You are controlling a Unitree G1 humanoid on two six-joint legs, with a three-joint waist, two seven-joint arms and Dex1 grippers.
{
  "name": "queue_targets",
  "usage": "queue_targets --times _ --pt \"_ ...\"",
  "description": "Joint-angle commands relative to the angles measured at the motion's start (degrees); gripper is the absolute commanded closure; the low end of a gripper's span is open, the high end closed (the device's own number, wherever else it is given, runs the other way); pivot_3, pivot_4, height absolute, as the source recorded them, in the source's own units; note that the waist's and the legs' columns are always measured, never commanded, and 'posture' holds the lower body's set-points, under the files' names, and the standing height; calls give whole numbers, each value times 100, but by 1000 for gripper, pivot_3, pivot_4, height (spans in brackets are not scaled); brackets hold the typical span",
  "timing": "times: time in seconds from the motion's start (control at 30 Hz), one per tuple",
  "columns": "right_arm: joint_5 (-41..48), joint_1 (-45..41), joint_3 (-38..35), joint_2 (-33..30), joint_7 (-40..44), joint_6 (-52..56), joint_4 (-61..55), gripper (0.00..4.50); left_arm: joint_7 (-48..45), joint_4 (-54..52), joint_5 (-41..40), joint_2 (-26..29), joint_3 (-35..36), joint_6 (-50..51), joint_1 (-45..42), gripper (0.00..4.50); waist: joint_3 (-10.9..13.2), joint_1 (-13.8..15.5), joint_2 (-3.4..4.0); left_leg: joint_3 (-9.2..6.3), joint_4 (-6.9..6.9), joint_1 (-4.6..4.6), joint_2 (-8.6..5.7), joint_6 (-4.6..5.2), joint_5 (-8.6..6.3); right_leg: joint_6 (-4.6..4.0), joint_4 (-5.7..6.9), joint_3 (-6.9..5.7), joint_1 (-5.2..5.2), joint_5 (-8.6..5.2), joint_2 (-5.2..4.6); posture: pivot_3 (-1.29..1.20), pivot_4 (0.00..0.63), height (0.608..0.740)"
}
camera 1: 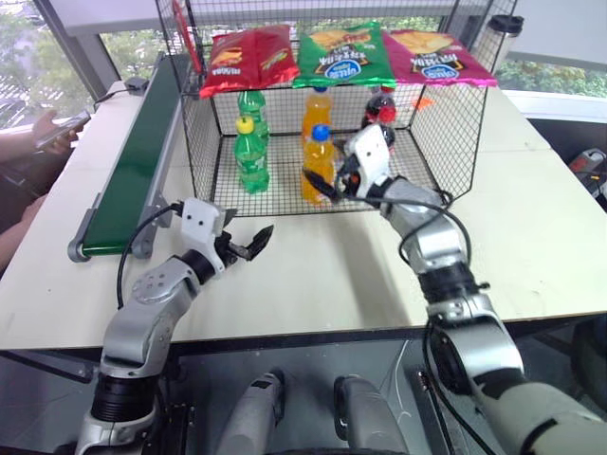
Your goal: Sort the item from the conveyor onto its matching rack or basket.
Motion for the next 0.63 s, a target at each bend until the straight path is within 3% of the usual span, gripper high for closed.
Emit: queue_targets --times 0.03,0.2,0.63 --pt "496 590 42 -417 432 1006 -1612 84 -100 -207 -2 48 43 -161 147 0 -2 3 1 0 0 0 0 -1 -1 -11 0 0 0 -7 -2 0 150 739" --pt "970 1288 -87 -724 448 2027 -2580 84 -178 -310 -1 95 -40 -106 359 0 -2 2 1 2 0 1 1 -3 -3 -13 -1 -1 2 -8 -19 0 150 739" --pt "971 1976 103 -999 343 2272 -2931 84 -312 -281 149 101 -189 -238 619 0 -4 19 -1 5 3 -1 -2 -3 -4 -13 -10 -7 8 -8 -31 0 150 739"
